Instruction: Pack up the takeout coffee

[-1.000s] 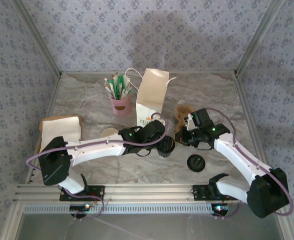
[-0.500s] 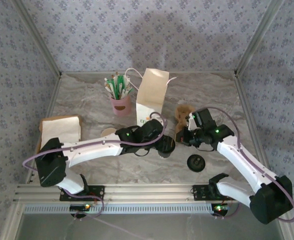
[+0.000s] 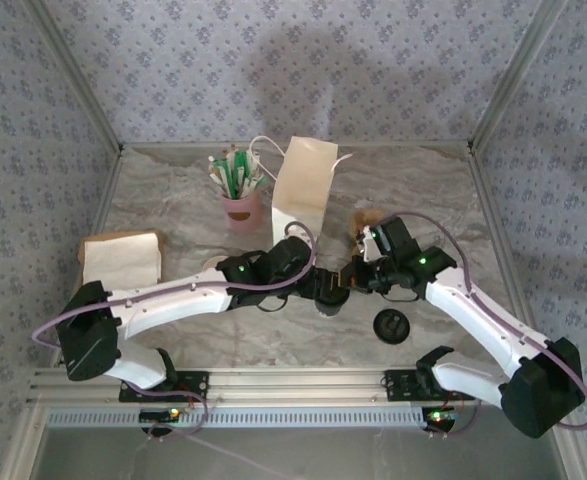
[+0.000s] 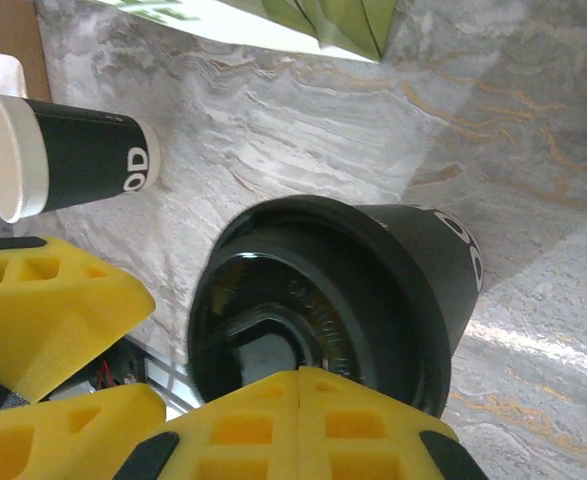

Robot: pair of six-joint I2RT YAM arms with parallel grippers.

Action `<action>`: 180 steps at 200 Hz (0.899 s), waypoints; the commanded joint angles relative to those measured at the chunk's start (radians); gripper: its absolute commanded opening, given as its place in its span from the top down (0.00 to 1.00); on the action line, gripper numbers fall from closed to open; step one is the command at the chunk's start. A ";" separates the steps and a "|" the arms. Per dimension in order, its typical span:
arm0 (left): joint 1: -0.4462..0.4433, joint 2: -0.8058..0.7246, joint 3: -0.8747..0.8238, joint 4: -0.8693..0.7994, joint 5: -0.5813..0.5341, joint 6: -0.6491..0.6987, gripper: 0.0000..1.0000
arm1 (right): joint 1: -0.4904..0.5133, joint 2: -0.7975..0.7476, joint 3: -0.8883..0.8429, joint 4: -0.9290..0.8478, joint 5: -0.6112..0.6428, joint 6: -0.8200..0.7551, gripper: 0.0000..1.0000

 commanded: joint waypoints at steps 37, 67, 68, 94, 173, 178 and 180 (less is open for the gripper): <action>0.015 0.026 -0.044 0.036 0.032 -0.038 0.59 | 0.010 0.003 -0.056 0.021 -0.002 0.026 0.96; 0.015 0.018 -0.046 0.033 0.030 -0.038 0.59 | 0.019 -0.022 0.004 -0.005 -0.006 0.031 0.96; 0.015 0.017 -0.046 0.033 0.030 -0.039 0.59 | 0.018 -0.023 0.005 -0.005 -0.008 0.031 0.96; 0.015 0.005 -0.047 0.030 0.023 -0.037 0.59 | 0.034 -0.050 0.012 0.019 -0.043 0.058 0.95; 0.015 0.001 -0.053 0.028 0.016 -0.039 0.60 | 0.045 -0.026 -0.128 0.107 -0.058 0.096 0.95; 0.016 0.001 -0.052 0.028 0.016 -0.039 0.60 | 0.047 -0.030 -0.122 0.101 -0.053 0.095 0.95; 0.015 0.001 -0.052 0.028 0.016 -0.039 0.60 | 0.047 -0.033 -0.118 0.098 -0.051 0.096 0.95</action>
